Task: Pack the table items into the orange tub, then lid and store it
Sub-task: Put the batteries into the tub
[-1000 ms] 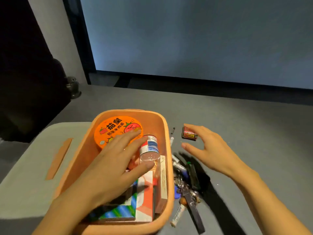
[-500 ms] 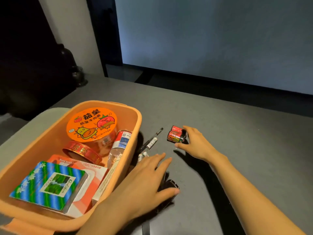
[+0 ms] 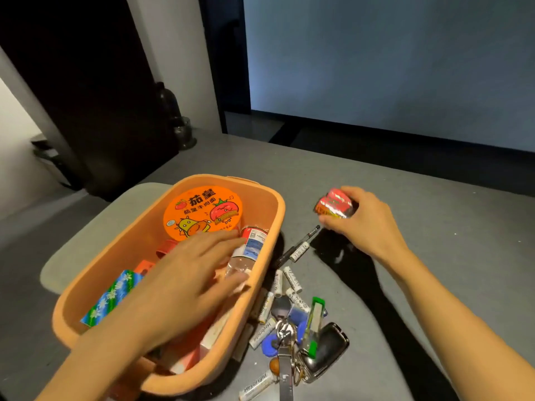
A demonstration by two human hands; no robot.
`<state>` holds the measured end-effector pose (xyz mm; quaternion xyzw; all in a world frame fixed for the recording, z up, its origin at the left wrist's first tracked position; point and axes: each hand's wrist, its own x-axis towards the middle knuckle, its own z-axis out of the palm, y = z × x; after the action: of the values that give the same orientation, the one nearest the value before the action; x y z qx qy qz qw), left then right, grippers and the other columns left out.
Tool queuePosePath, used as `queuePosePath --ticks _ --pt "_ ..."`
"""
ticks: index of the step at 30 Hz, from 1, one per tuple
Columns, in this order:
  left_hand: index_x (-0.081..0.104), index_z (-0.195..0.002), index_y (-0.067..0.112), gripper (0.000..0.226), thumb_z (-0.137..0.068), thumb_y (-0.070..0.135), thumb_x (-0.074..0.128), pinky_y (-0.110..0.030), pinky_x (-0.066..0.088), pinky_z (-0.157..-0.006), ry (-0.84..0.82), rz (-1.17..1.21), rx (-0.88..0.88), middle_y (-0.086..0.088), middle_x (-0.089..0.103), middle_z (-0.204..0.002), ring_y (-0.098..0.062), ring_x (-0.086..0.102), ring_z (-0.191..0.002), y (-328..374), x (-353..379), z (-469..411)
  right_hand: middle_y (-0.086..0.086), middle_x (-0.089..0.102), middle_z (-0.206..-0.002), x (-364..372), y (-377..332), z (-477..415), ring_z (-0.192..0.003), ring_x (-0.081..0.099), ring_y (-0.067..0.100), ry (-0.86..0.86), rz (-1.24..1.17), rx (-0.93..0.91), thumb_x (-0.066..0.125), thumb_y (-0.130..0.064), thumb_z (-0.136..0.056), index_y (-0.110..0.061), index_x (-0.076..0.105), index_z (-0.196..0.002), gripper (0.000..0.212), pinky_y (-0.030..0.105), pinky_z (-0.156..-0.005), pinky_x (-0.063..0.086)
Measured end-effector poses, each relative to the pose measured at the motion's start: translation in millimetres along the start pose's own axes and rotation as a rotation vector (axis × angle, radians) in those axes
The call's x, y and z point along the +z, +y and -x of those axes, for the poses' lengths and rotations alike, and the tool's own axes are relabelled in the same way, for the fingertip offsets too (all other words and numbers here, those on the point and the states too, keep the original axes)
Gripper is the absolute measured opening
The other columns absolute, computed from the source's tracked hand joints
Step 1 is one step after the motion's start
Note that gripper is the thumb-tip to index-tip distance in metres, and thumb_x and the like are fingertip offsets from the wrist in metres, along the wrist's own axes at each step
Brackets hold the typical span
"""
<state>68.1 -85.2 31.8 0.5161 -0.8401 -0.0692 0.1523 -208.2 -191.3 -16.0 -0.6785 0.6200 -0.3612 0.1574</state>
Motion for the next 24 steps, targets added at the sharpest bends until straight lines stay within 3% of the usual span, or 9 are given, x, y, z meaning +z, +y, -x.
queuePosePath --ticks 2,4,6,9,13,16,18,21,24 --pt "0.042 -0.132 0.033 0.067 -0.079 0.07 0.023 -0.022 0.025 -0.103 0.024 -0.007 -0.044 0.014 0.045 -0.135 0.003 0.035 -0.119 -27.6 -6.4 4.1 -0.002 0.057 -0.114 -6.9 -41.2 1.2 -0.095 0.05 0.011 0.029 0.005 -0.089 0.075 -0.052 -0.062 -0.02 0.05 -0.124 0.075 0.021 -0.076 0.034" --pt "0.045 -0.13 0.031 0.064 -0.081 0.068 0.029 -0.025 0.03 -0.103 0.036 -0.01 -0.087 0.01 0.05 -0.132 -0.002 0.041 -0.119 -51.8 -12.3 8.1 -0.003 0.057 -0.115 -3.8 -84.6 10.5 -0.101 0.053 0.014 -0.048 0.034 -0.142 0.071 -0.06 -0.057 -0.022 0.048 -0.124 0.081 0.024 -0.078 0.039" --pt "0.048 -0.129 0.028 0.066 -0.078 0.067 0.029 -0.034 0.035 -0.105 0.031 0.004 -0.11 0.008 0.052 -0.13 -0.008 0.045 -0.12 -71.4 -15.1 11.1 -0.007 0.059 -0.105 10.9 -118.3 23.9 -0.093 0.053 0.014 -0.167 0.152 -0.228 0.069 -0.065 -0.056 -0.027 0.052 -0.112 0.07 0.032 -0.078 0.042" --pt "0.051 -0.127 0.025 0.07 -0.077 0.068 0.027 -0.048 0.032 -0.108 0.002 -0.009 -0.062 0.004 0.054 -0.131 -0.013 0.046 -0.122 -95.7 -17.6 14.7 -0.007 0.056 -0.093 44.6 -142.7 41.2 -0.088 0.048 0.016 -0.297 0.399 -0.309 0.068 -0.066 -0.059 -0.027 0.053 -0.095 0.055 0.035 -0.077 0.029" --pt "0.052 -0.126 0.022 0.066 -0.08 0.064 0.03 -0.052 0.031 -0.107 -0.013 0.005 0.004 -0.001 0.05 -0.135 -0.018 0.043 -0.126 -124.6 -18.6 17.0 -0.001 0.057 -0.104 74.3 -145.3 50.1 -0.102 0.048 0.021 -0.409 0.602 -0.263 0.065 -0.065 -0.064 -0.02 0.052 -0.106 0.063 0.04 -0.088 0.023" --pt "0.046 -0.13 0.026 0.067 -0.08 0.066 0.03 -0.051 0.029 -0.108 -0.009 0.028 0.02 -0.001 0.039 -0.143 -0.019 0.035 -0.131 -145.8 -14.9 15.2 -0.005 0.059 -0.107 81.8 -149.4 47.0 -0.104 0.049 0.018 -0.47 0.5 -0.173 0.061 -0.07 -0.065 -0.026 0.052 -0.108 0.062 0.042 -0.092 0.021" --pt "0.035 -0.136 0.034 0.07 -0.078 0.073 0.027 -0.05 0.025 -0.111 -0.023 0.083 -0.045 0.001 0.027 -0.149 -0.021 0.024 -0.137 -157.9 -9.7 14.1 -0.011 0.061 -0.106 82.5 -147.7 47.2 -0.105 0.05 0.013 -0.411 0.401 -0.085 0.051 -0.074 -0.069 -0.033 0.053 -0.107 0.056 0.043 -0.095 0.017" --pt "0.02 -0.138 0.044 0.081 -0.068 0.085 0.022 -0.048 0.016 -0.114 -0.072 0.194 -0.117 0.004 0.013 -0.154 -0.017 0.007 -0.142 -165.6 -1.0 12.8 -0.011 0.063 -0.102 79.6 -136.1 54.6 -0.113 0.048 0.011 -0.289 0.421 -0.023 0.04 -0.059 -0.087 -0.031 0.058 -0.105 0.038 0.048 -0.104 0.001" --pt "0.02 -0.139 0.042 0.087 -0.065 0.086 0.016 -0.046 0.01 -0.116 -0.073 0.199 -0.097 -0.001 0.012 -0.155 -0.01 0.003 -0.141 -162.4 0.3 11.8 -0.01 0.064 -0.11 79.7 -131.9 62.2 -0.128 0.033 0.005 -0.363 0.405 -0.009 0.035 -0.044 -0.095 -0.025 0.066 -0.099 0.037 0.045 -0.105 -0.01"
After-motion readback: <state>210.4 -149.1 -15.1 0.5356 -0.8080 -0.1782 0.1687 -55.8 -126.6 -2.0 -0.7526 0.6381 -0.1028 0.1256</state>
